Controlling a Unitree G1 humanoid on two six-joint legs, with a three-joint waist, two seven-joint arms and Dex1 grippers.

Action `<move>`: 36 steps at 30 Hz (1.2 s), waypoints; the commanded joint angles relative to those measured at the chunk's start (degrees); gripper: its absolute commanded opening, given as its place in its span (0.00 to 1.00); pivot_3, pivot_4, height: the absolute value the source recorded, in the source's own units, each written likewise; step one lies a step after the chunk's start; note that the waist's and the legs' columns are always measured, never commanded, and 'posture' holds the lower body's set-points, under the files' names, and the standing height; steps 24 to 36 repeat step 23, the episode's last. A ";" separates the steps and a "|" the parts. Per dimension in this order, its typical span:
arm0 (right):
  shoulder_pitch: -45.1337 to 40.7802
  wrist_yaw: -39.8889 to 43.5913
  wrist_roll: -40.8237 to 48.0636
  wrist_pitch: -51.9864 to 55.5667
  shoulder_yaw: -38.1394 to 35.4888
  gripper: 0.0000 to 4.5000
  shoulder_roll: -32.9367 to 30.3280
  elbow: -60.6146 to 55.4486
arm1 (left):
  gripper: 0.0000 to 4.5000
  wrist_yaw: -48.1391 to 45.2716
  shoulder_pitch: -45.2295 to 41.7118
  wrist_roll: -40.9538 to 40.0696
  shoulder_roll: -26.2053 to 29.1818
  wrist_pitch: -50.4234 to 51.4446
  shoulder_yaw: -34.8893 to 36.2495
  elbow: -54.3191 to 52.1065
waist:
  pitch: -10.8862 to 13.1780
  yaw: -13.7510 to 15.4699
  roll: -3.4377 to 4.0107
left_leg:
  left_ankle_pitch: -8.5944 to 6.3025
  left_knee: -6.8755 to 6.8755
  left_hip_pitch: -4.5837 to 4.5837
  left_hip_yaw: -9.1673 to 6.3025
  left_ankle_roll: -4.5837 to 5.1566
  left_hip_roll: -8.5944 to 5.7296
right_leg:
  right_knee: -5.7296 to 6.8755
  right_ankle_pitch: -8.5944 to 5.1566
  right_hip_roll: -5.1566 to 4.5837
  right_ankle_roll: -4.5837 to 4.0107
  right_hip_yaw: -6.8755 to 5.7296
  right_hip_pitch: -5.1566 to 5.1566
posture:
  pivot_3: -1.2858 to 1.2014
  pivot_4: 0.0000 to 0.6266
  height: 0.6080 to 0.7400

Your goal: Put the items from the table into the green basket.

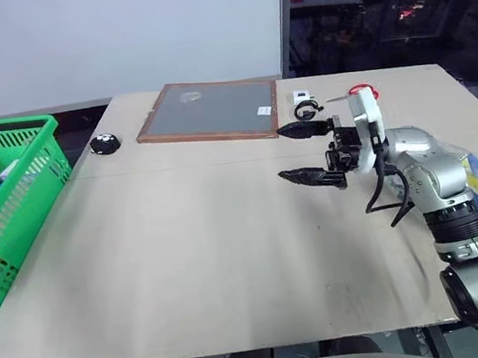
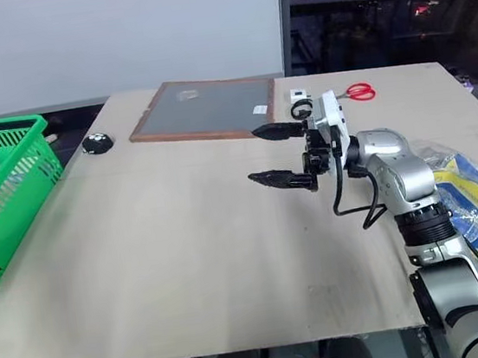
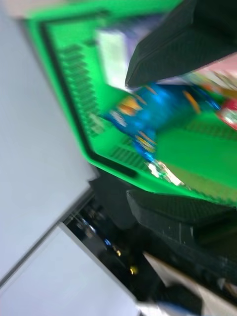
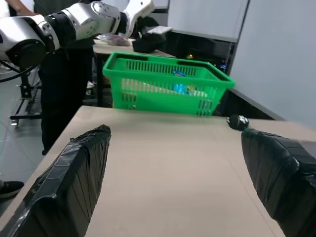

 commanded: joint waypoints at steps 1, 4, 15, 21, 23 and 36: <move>1.71 -1.10 -0.56 -1.06 -1.99 1.00 -1.55 -1.74 | 0.76 -8.99 2.29 -10.70 -5.73 0.49 2.88 -12.38 | -0.02 0.04 -0.02 | 0.00 0.00 -0.03 -0.03 0.00 0.00 | 0.01 0.00 -0.01 0.00 -0.02 0.00 | 0.59 0.00 1.00; 5.80 -2.73 -2.54 -2.40 -2.49 1.00 -2.87 -1.24 | 0.76 -11.90 8.73 -18.65 -14.98 4.02 3.01 -25.63 | -0.10 -0.02 0.03 | 0.00 -0.01 -0.05 0.03 -0.01 -0.04 | -0.01 0.00 -0.11 -0.01 0.02 0.00 | 0.59 0.00 1.00; 23.91 -16.64 -14.29 -12.80 -2.56 1.00 -2.91 -1.47 | 0.76 -6.76 33.02 -15.32 -37.58 7.13 -18.78 -51.17 | -0.21 -2.63 0.15 | 0.00 0.02 0.18 0.27 0.02 0.00 | -0.01 -0.01 0.02 0.01 0.32 0.11 | 0.55 0.00 1.00; 27.37 -19.20 -17.88 -18.12 -2.68 1.00 -3.10 2.80 | 0.76 -6.82 35.67 -13.75 -40.94 5.40 -23.45 -51.73 | -0.23 -4.08 0.28 | 0.01 0.09 0.62 0.41 0.03 0.00 | -0.03 -0.28 0.05 0.01 0.44 0.51 | 0.55 0.00 1.00; 27.25 -19.39 -17.96 -18.59 -2.70 1.00 -3.01 3.64 | 0.76 -7.09 35.91 -13.49 -40.96 4.53 -23.75 -51.77 | -0.22 -4.36 0.29 | 0.01 0.09 0.83 0.46 0.02 0.00 | -0.07 -0.29 0.05 0.01 0.50 0.74 | 0.55 0.00 1.00; 27.25 -19.39 -17.96 -18.59 -2.70 1.00 -3.01 3.64 | 0.76 -7.09 35.91 -13.49 -40.96 4.53 -23.75 -51.77 | -0.22 -4.36 0.29 | 0.01 0.09 0.83 0.46 0.02 0.00 | -0.07 -0.29 0.05 0.01 0.50 0.74 | 0.55 0.00 1.00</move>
